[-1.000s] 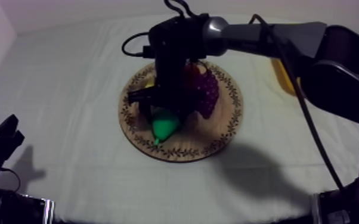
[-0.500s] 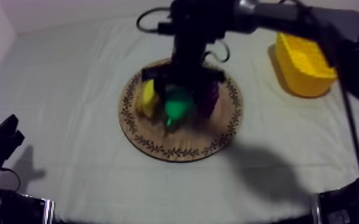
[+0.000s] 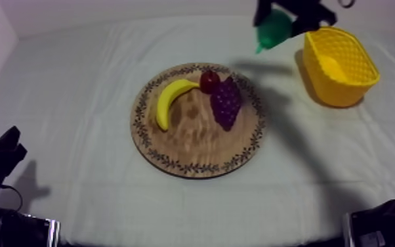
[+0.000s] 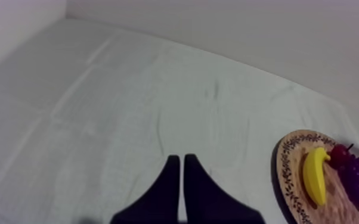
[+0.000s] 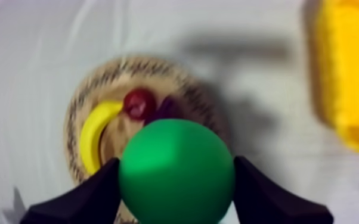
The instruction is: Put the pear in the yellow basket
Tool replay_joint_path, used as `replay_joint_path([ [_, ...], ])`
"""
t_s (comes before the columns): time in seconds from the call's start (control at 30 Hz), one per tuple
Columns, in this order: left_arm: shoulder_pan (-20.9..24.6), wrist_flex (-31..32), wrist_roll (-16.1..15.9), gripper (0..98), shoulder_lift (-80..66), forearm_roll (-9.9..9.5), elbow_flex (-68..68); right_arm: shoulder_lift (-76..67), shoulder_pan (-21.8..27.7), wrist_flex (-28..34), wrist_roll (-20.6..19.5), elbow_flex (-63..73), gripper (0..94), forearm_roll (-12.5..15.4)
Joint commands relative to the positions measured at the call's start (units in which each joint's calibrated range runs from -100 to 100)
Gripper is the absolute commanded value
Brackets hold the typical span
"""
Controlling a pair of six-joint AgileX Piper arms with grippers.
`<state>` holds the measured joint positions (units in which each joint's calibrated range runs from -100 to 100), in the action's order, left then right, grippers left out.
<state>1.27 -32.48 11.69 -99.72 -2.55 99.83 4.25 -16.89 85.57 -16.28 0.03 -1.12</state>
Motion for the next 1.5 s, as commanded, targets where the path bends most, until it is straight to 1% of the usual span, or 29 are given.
replay_joint_path([
  [0.0, 0.0, 0.0, 0.0, 0.1, 0.0, -0.01, -0.1, -3.9, 4.4, -2.2, 0.6, -2.9, 49.7, -0.6],
  [0.13, 0.0, 0.0, 0.0, 0.1, 0.0, -0.01, -0.1, -5.8, 8.8, -6.6, 1.0, -7.6, 50.1, -1.8],
  [0.27, 0.0, 0.0, 0.0, 0.1, 0.0, -0.01, -0.1, -5.1, 12.4, -11.0, 0.5, -11.1, 51.5, -2.9],
  [0.4, 0.0, 0.0, 0.0, 0.1, 0.0, -0.01, -0.1, -2.8, 14.6, -14.5, -0.6, -13.3, 52.3, -4.2],
  [0.6, 0.0, 0.0, 0.0, 0.1, 0.0, -0.01, -0.1, 1.5, 16.7, -17.1, -2.0, -13.7, 52.9, -5.7],
  [0.8, 0.0, 0.0, 0.0, 0.1, 0.0, -0.01, -0.1, 5.5, 17.2, -17.1, -3.5, -12.6, 60.8, -7.0],
  [0.9, 0.0, 0.0, 0.0, 0.1, 0.0, -0.01, -0.1, 5.9, 17.6, -17.9, -3.3, -12.7, 64.6, -6.7],
  [1.03, 0.0, 0.0, 0.0, 0.1, 0.0, -0.01, -0.1, 3.8, 18.0, -17.9, -2.6, -13.2, 66.4, -6.4],
  [1.17, 0.0, 0.0, 0.0, 0.1, 0.0, -0.01, -0.1, -2.0, 17.5, -18.1, -2.3, -15.8, 65.0, -6.8],
  [1.27, 0.0, 0.0, 0.0, 0.1, 0.0, -0.01, -0.1, -8.4, 16.9, -19.1, -1.6, -19.6, 62.8, -6.5],
  [1.37, 0.0, 0.0, 0.0, 0.1, 0.0, -0.01, -0.1, -16.3, 15.6, -21.5, -0.9, -25.6, 58.3, -6.3],
  [1.47, 0.0, 0.0, 0.0, 0.1, 0.0, -0.01, -0.1, -25.1, 14.1, -25.1, -0.2, -33.6, 51.6, -6.1],
])
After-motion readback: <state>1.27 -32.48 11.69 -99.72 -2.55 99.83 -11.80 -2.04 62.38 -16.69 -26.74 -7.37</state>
